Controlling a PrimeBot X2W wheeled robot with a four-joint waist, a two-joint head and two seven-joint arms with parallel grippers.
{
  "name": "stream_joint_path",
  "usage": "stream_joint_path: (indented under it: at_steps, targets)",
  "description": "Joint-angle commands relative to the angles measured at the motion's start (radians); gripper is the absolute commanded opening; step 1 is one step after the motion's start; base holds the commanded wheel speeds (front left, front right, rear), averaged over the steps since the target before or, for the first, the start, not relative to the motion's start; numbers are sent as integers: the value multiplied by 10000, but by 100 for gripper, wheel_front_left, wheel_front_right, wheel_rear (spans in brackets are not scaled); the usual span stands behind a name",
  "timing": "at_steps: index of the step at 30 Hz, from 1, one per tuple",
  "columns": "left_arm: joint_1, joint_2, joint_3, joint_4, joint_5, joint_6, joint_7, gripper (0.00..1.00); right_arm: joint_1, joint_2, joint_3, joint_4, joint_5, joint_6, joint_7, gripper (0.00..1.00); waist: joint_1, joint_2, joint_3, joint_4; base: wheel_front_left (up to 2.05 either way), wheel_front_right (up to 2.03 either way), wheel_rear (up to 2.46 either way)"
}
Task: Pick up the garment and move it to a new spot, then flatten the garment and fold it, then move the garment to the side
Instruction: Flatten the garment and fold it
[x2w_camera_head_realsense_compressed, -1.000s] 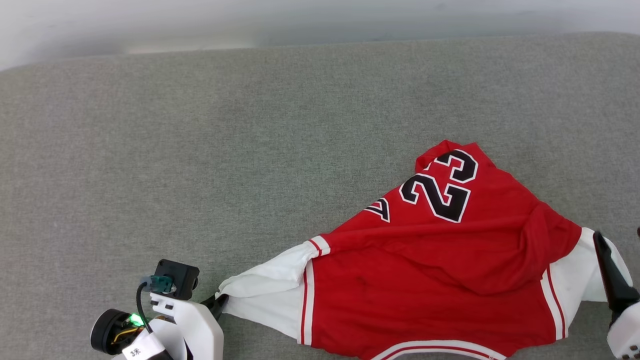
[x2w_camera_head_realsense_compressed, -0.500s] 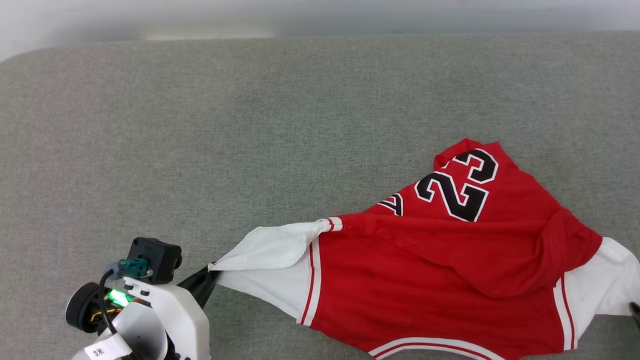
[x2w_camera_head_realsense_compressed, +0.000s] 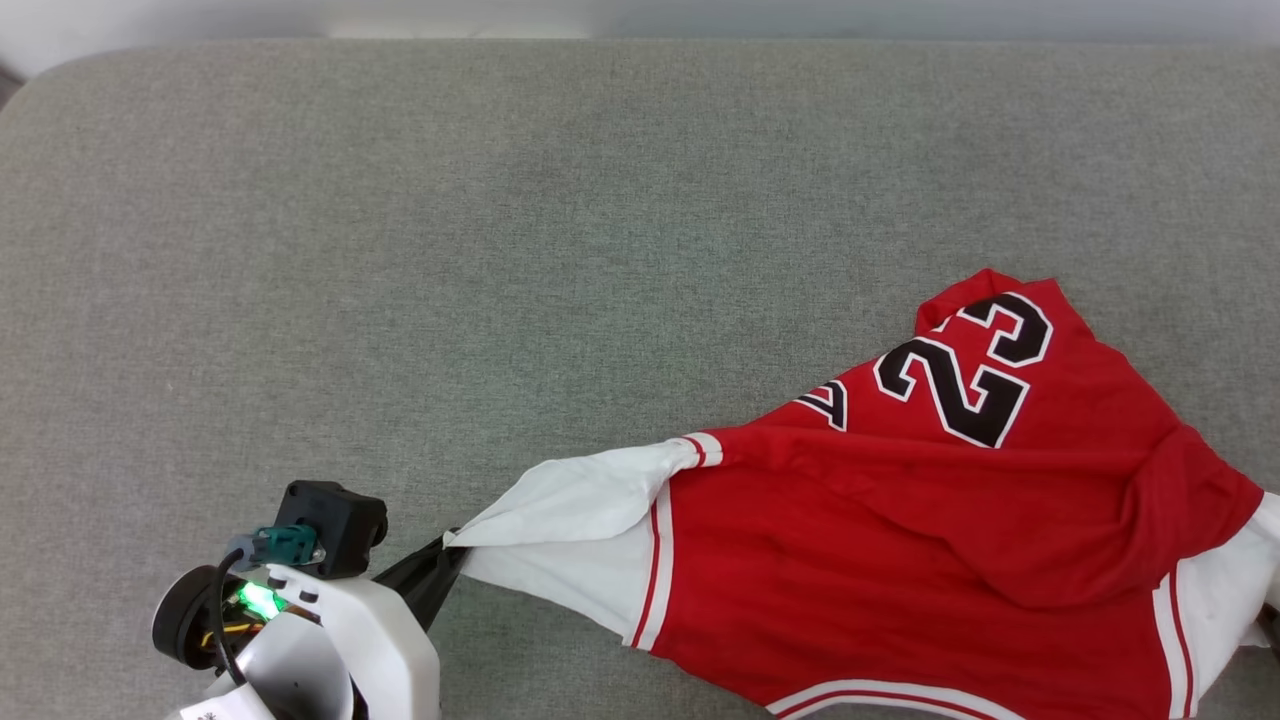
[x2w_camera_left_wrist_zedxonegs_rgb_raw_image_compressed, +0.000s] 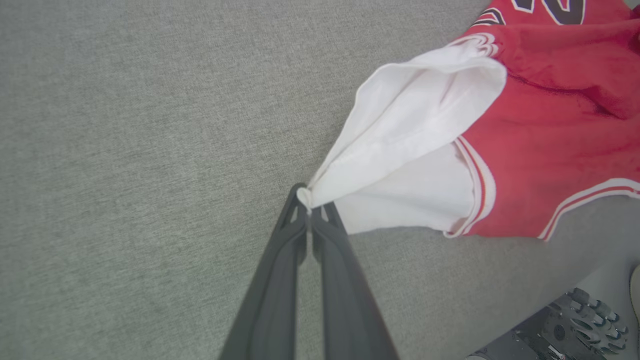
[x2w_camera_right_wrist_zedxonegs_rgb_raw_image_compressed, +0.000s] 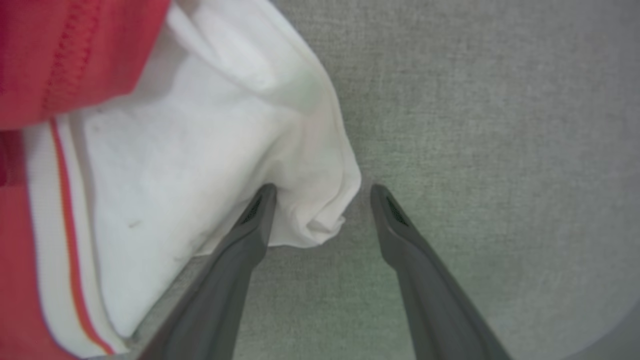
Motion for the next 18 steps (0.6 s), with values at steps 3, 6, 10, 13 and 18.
stream_joint_path:
  at_steps: [3,6,10,13,18]
  targets:
    - [116,32,14,36,-29,65,32,0,473,596,696,639,310,94,339,100,0,0,-18,22,0,0,0]
    - [174,47,13,86,-49,90,33,0,648,736,783,724,486,97,349,100,0,0,-108,-25,0,0,0]
    - [291,28,-42,155,-142,68,52,0,700,688,916,819,664,97,474,0,0,0,-288,-180,0,0,0]
    - [369,16,7,295,-264,101,58,0,456,416,687,571,966,45,104,0,0,0,-569,-350,0,0,0]
    - [555,166,116,296,-370,101,69,0,392,47,451,-47,1318,42,0,0,0,0,-923,-489,0,0,0]
